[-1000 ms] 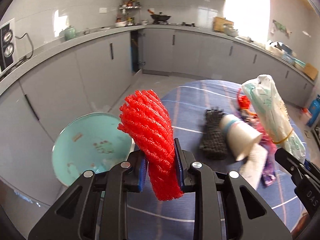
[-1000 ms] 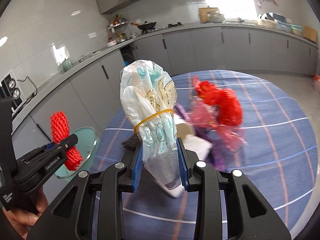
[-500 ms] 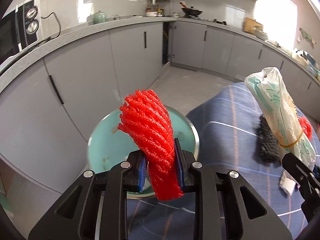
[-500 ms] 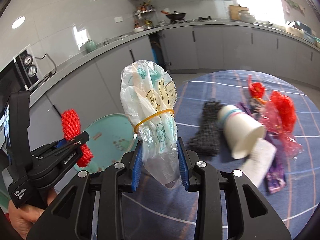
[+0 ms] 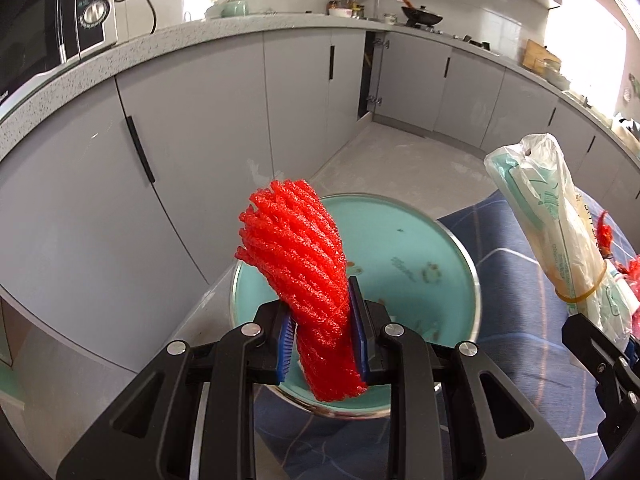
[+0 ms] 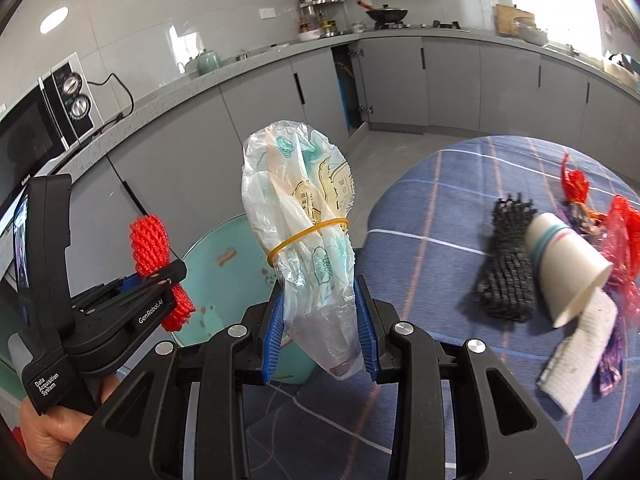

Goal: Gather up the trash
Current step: 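Carry the red net and diaper bundle over the bin and release both, then grasp the white cloth with the left tool while the right tool grasps the purple wrapper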

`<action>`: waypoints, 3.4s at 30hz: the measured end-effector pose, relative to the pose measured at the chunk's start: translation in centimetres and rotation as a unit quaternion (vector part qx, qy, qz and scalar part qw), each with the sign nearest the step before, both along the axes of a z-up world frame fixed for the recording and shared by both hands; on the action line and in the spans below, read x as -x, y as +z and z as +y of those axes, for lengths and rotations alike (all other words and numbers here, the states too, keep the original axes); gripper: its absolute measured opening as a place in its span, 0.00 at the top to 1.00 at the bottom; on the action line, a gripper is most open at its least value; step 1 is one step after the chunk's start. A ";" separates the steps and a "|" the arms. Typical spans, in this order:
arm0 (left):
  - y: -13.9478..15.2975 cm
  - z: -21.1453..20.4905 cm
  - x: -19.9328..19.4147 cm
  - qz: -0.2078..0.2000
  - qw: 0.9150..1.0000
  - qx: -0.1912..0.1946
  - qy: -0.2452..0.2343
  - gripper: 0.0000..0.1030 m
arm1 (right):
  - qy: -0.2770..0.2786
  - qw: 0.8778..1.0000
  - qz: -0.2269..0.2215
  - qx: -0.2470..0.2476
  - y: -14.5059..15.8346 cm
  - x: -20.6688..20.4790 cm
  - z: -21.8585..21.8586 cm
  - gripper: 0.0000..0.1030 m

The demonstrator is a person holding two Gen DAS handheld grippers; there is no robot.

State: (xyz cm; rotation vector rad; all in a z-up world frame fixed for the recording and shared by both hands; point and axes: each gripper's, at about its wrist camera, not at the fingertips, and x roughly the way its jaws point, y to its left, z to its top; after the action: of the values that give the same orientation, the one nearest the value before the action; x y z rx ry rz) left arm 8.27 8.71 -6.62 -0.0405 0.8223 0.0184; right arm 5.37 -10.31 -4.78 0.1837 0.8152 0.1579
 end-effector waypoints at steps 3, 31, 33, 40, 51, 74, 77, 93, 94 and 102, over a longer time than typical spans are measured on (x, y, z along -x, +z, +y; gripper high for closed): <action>-0.7 0.8 -0.5 0.009 1.000 0.000 0.004 0.76 | 0.005 1.000 0.007 0.005 -0.6 -0.9 1.0 0.67; -3.7 1.8 -2.5 0.038 0.999 -0.037 -0.009 0.41 | 0.011 1.000 0.015 -0.018 -3.1 -3.5 1.6 0.47; -3.4 1.3 -2.3 0.038 0.999 -0.036 -0.012 0.38 | 0.005 1.000 0.006 -0.018 -2.4 -2.9 1.1 0.47; -1.9 -0.3 -1.0 0.018 0.998 -0.049 -0.018 0.28 | -0.020 1.000 -0.012 -0.017 -1.1 -1.0 -0.9 0.47; -0.5 -4.6 1.2 0.003 0.998 -0.035 -0.056 0.20 | -0.081 0.996 -0.020 -0.007 -0.4 2.3 -6.5 0.47; -0.3 -16.2 5.5 -0.008 0.978 -0.026 -0.205 0.20 | -0.231 0.973 -0.009 0.016 -1.2 10.3 -19.7 0.47; -0.5 -18.6 6.3 -0.009 0.971 -0.028 -0.236 0.20 | -0.240 0.970 -0.010 0.023 -1.2 11.0 -20.8 0.48; -2.2 -29.6 9.5 0.005 0.938 -0.022 -0.346 0.26 | -0.272 0.962 0.011 -0.007 -2.6 14.0 -26.5 0.65; -2.4 -30.1 9.6 0.007 0.936 -0.021 -0.350 0.26 | -0.272 0.962 0.012 -0.013 -2.7 14.1 -26.8 0.65; -4.4 -32.4 9.5 0.039 0.933 -0.031 -0.355 0.40 | -0.263 0.964 0.017 -0.028 -3.2 14.0 -28.1 0.65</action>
State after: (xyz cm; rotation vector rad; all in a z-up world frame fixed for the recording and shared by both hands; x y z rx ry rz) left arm -1.25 -23.65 -11.01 0.3210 0.8782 -0.6429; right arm -8.62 -38.39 -8.02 0.4511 0.7710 -0.3250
